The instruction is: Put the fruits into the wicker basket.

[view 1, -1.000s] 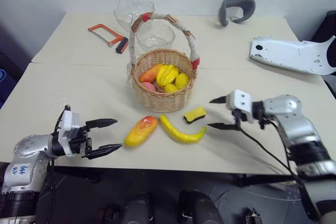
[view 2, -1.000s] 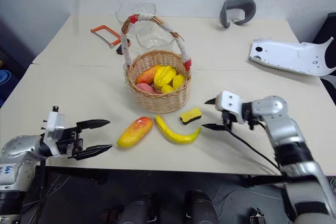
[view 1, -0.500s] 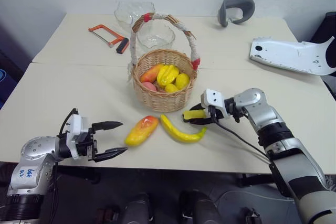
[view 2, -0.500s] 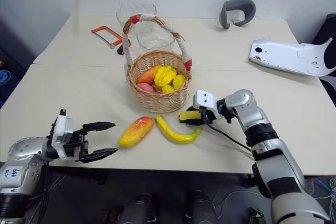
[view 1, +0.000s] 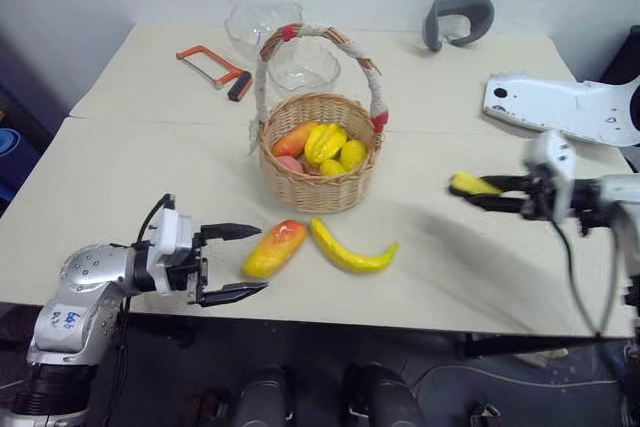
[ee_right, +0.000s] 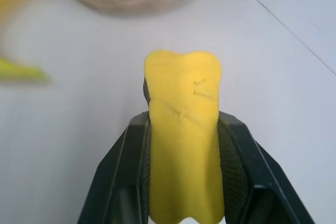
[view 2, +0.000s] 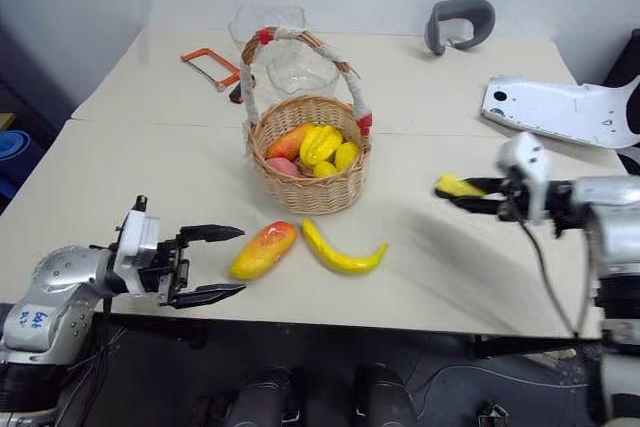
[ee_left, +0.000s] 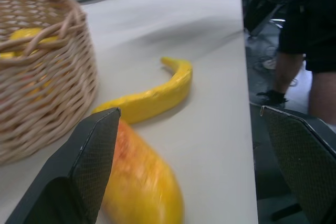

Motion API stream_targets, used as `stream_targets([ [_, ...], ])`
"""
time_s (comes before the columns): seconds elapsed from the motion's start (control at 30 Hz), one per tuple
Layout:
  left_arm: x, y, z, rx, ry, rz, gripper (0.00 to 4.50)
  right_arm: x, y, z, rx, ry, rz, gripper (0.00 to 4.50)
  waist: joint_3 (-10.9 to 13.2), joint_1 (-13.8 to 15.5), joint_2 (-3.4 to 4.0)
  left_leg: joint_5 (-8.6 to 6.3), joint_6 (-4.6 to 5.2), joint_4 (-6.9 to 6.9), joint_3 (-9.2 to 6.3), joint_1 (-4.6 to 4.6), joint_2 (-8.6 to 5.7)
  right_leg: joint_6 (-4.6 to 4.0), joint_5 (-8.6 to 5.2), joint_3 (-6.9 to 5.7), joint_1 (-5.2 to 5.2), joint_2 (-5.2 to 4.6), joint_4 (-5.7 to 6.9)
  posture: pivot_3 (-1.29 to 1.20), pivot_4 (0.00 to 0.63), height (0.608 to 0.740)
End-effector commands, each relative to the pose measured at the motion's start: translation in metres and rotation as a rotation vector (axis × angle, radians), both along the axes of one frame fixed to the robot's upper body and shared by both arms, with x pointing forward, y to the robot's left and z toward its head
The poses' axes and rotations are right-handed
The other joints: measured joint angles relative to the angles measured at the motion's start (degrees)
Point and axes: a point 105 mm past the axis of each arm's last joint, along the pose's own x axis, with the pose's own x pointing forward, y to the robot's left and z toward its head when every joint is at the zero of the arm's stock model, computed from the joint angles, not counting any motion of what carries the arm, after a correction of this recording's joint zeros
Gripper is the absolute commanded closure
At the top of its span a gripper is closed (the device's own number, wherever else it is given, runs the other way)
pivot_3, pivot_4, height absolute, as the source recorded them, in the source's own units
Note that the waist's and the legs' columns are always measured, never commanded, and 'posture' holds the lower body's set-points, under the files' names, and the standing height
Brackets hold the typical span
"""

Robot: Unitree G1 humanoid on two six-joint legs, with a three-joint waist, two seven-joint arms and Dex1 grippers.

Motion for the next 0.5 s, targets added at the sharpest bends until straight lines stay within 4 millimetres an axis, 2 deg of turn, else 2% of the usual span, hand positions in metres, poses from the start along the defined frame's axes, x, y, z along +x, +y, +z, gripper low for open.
stream_targets([
  [0.03,-0.007,-0.016,0.014,-0.026,-0.01,-0.067,0.0,-0.002,-0.062,-0.015,-0.102,-0.047,-0.263,3.3,0.0,-0.31,-0.01,0.05,-0.1,-0.01,0.04,0.02,0.01,0.0,0.0,0.02,0.0,0.02,0.01,0.0,0.15,0.74],
  [0.1,-0.004,-0.017,0.017,-0.027,-0.019,-0.065,0.0,0.0,-0.078,-0.022,-0.081,-0.097,-0.344,3.3,0.0,-0.73,0.0,0.16,-0.3,-0.03,0.19,0.09,0.07,0.0,0.0,0.09,-0.01,0.13,0.03,0.0,0.15,0.74],
  [0.17,0.003,-0.016,0.019,-0.027,-0.034,-0.055,0.0,0.005,-0.081,-0.021,-0.051,-0.179,-0.361,3.3,0.0,-1.29,0.0,0.27,-0.41,-0.05,0.33,0.19,0.09,0.0,0.0,0.17,-0.03,0.2,0.11,0.0,0.15,0.74],
  [0.27,0.006,-0.017,0.021,-0.024,-0.034,-0.072,0.0,0.007,-0.082,-0.017,0.069,-0.212,-0.379,3.3,0.03,-2.02,0.06,0.35,-0.43,-0.04,0.43,0.25,0.1,0.0,0.0,0.3,-0.07,0.23,0.24,0.0,0.15,0.74],
  [0.4,0.005,-0.022,0.04,-0.088,0.013,-0.076,0.0,-0.001,-0.091,-0.015,0.01,-0.206,-0.371,1.98,0.03,-1.68,0.05,0.34,-0.43,-0.04,0.5,0.28,0.13,0.01,0.0,0.48,-0.13,0.27,0.31,0.0,0.15,0.74],
  [0.5,0.006,-0.018,0.048,-0.084,0.042,-0.053,0.0,-0.005,-0.091,0.006,0.02,-0.295,-0.332,0.98,0.04,-1.41,0.05,0.3,-0.35,0.0,0.5,0.25,0.11,0.05,0.0,0.56,-0.12,0.24,0.27,0.0,0.15,0.74],
])
